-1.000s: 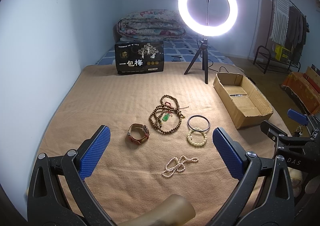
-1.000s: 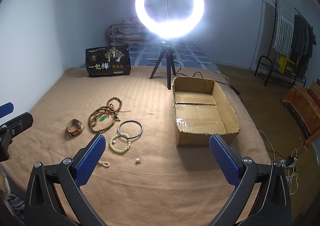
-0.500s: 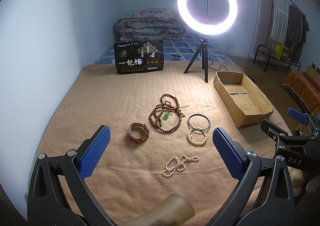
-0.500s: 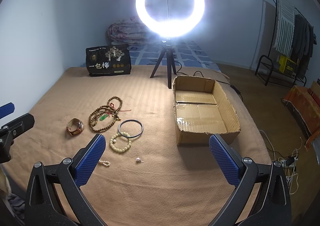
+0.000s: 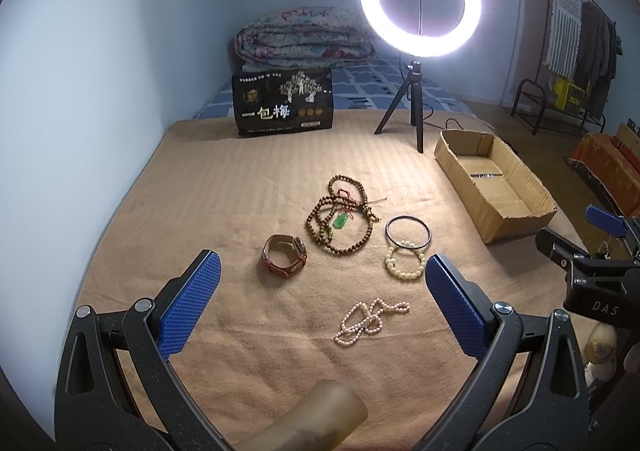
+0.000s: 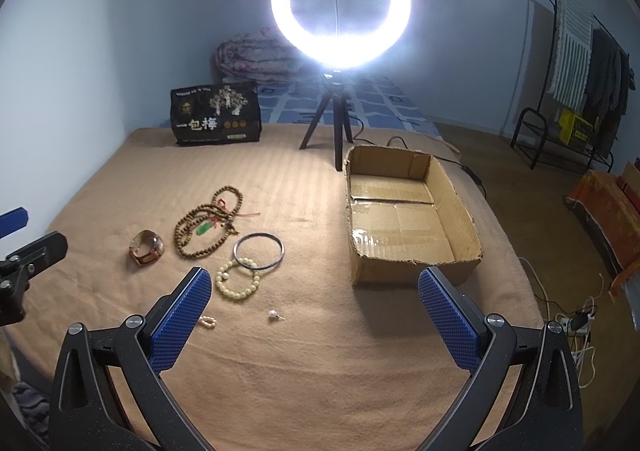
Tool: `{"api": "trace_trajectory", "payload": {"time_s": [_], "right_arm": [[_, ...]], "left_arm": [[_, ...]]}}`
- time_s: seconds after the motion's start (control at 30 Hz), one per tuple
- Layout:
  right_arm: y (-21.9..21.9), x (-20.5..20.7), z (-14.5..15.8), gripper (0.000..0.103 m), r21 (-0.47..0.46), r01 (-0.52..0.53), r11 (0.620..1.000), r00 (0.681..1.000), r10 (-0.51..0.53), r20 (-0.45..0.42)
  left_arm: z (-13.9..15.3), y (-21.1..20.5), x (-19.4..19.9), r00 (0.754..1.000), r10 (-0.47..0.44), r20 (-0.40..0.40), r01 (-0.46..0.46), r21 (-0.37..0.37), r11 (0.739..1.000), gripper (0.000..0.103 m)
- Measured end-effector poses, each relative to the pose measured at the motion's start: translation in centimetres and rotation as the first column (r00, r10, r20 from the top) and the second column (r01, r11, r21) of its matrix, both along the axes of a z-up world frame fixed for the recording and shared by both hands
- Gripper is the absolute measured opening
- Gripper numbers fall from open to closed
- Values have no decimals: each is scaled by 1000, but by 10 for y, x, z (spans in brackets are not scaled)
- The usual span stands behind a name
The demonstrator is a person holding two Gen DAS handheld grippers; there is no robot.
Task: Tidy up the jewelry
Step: 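Close the left gripper on the pearl necklace while the right gripper grasps the pearl earring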
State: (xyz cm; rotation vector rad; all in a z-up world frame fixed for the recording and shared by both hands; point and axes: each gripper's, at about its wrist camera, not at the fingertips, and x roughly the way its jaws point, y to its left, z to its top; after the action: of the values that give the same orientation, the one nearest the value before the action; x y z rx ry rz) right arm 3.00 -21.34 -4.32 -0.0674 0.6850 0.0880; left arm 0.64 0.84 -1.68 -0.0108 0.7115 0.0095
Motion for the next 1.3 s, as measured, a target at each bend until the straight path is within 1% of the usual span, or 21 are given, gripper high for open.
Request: {"api": "trace_trajectory", "payload": {"time_s": [0.1,0.23,0.27,0.4,0.5,0.53,0.63,0.7,0.77,0.8,0.83,0.87,0.9,0.97,1.03,1.1,1.23,1.3], "right_arm": [[-1,3,-7,103,8,-20,1000,999,21,-28],[5,7,-21,103,-14,-70,997,994,69,-81],[6,8,-24,103,-20,-78,997,993,76,-94],[8,12,-31,103,-10,-105,994,984,103,-149],[10,15,-36,103,-3,-130,991,974,127,-185],[12,17,-38,103,-2,-139,990,972,136,-194],[14,21,-47,102,-1,-156,988,961,152,-231],[16,23,-53,98,6,-178,984,951,174,-256],[20,25,-59,87,-1,-204,979,940,196,-280],[22,25,-62,85,-3,-216,976,935,205,-289],[24,26,-65,81,0,-233,972,927,222,-302],[27,27,-68,76,6,-247,969,920,237,-314],[29,27,-70,73,12,-257,966,914,247,-321],[33,30,-77,64,29,-283,959,899,275,-341],[37,35,-84,60,38,-305,952,883,297,-364],[38,40,-89,59,42,-304,952,875,296,-383],[33,56,-99,49,70,-287,955,862,289,-417],[33,63,-103,47,64,-289,955,857,288,-427]], "left_arm": [[-6,3,1,1000,6,-11,-6,16,1000,103],[-17,3,4,999,-20,-40,22,31,999,103],[-19,2,6,998,-29,-50,30,28,999,103],[-34,4,9,990,-77,-118,74,-30,997,103],[-47,0,11,984,-87,-156,85,-17,996,103],[-53,-2,12,980,-97,-174,95,-20,995,102],[-67,-9,16,966,-123,-228,120,-30,992,94],[-76,-13,19,956,-138,-259,133,-38,990,89],[-84,-16,23,945,-152,-289,145,-46,988,81],[-87,-18,26,938,-163,-305,153,-56,987,80],[-91,-20,28,932,-172,-320,159,-67,985,76],[-92,-21,30,927,-177,-330,161,-74,984,73],[-96,-22,32,919,-186,-347,165,-89,982,72],[-102,-25,38,908,-199,-370,173,-101,980,67],[-109,-28,43,897,-207,-391,181,-103,978,63],[-115,-30,47,887,-212,-411,186,-102,977,63],[-126,-29,55,870,-208,-446,167,-128,977,63],[-131,-29,59,865,-210,-456,168,-131,977,63]]}}
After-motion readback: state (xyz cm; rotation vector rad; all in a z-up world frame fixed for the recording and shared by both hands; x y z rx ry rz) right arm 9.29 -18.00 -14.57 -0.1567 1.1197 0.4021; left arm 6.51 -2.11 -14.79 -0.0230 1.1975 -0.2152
